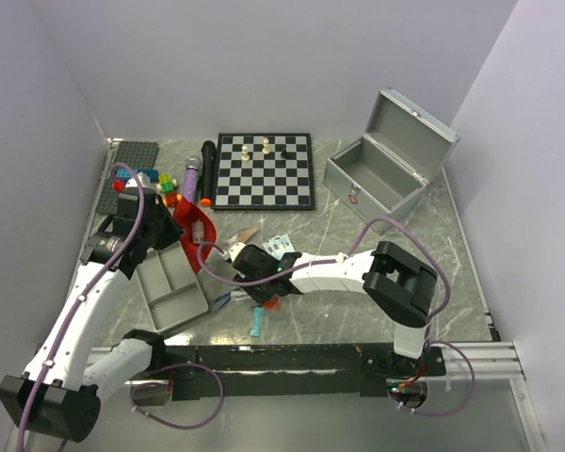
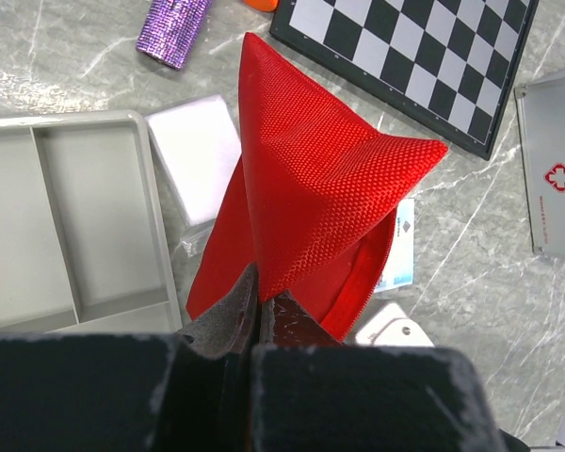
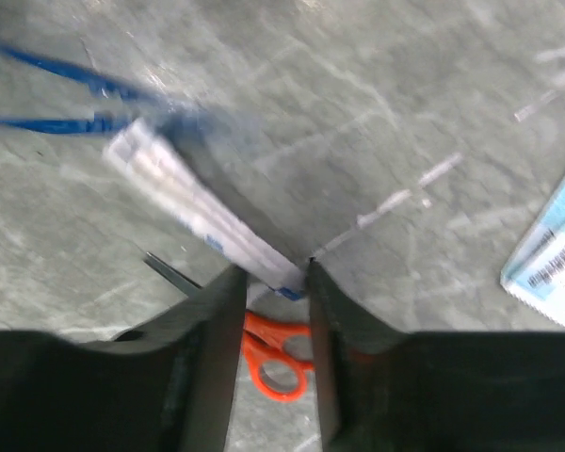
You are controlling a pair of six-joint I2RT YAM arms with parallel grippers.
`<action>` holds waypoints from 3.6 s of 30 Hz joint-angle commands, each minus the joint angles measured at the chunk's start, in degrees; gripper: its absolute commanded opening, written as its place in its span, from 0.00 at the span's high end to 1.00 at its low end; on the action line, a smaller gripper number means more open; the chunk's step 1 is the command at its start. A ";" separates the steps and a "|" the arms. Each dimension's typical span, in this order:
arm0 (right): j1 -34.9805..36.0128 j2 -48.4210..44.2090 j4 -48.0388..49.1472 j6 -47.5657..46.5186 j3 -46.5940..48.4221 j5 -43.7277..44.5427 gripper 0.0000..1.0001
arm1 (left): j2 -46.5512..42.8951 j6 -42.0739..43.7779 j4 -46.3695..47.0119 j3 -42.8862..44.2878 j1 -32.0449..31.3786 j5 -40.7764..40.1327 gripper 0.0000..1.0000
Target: Organize the medicine kit
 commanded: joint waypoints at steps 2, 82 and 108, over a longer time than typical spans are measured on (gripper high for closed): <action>0.29 -6.85 2.18 2.29 -2.48 3.39 0.69 | -0.03 0.03 2.57 -0.15 0.32 2.14 0.99; -9.91 -21.52 -12.85 16.36 18.62 0.93 0.33 | 6.30 -5.33 14.53 -2.70 -18.05 1.53 0.99; -2.62 -12.93 -1.42 6.08 -8.11 -7.77 0.41 | -1.35 -0.06 5.56 0.55 -3.02 -0.85 0.99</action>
